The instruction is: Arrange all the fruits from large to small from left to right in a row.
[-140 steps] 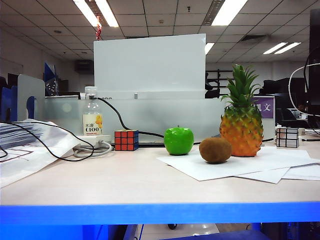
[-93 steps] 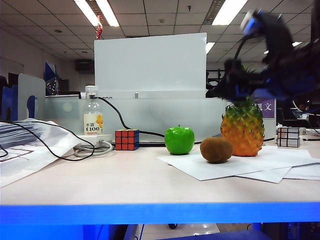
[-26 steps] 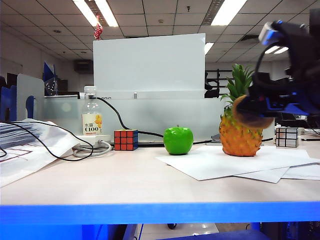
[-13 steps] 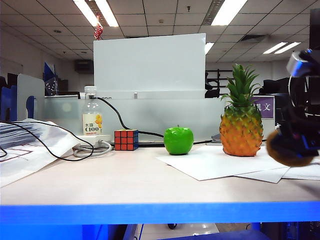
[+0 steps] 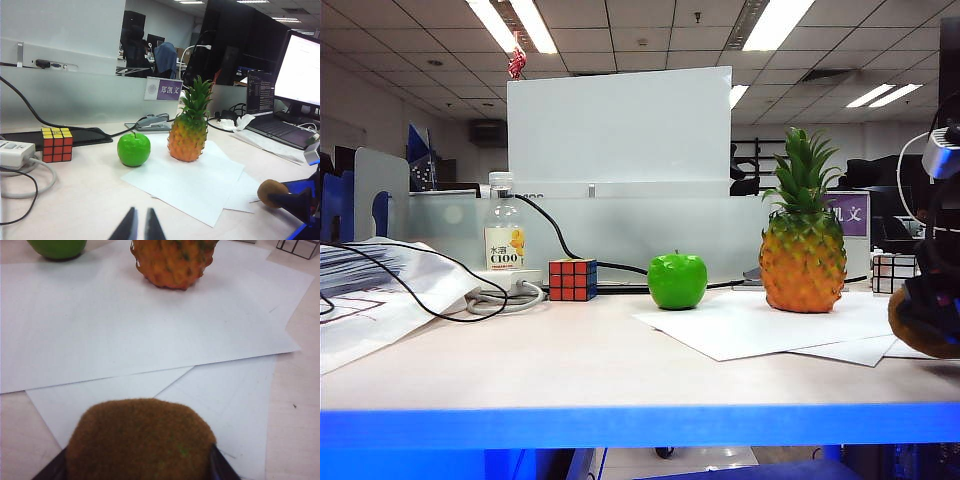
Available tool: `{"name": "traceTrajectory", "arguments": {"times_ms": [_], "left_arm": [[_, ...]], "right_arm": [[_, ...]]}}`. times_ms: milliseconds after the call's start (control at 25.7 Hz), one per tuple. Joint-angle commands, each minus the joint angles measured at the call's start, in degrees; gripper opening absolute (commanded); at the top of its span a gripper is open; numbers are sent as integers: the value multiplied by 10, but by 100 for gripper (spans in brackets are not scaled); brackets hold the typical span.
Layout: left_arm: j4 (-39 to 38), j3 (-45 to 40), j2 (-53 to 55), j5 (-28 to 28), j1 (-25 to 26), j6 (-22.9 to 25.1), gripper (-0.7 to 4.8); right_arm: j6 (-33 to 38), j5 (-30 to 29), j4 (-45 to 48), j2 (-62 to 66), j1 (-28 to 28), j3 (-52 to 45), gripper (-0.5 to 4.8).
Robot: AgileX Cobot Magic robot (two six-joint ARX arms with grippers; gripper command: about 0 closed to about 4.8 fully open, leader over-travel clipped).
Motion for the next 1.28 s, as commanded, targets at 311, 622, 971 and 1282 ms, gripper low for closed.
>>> {"name": "traceTrajectory", "arguments": {"times_ms": [311,622,971,1282], "left_arm": [[8,1,-1,0,0,-2,36],[7,1,-1,2,0,-2,36],[7,1,-1,5,0,1,36],[8,1,-1,4,0,1,36]], "right_arm": [[5,3,11,-1,1,0,420],[-14,23,78,-1,0,0,479],[-108,25,73,24,-2,198,479],[-128,24,11,170,-63,446,479]]}}
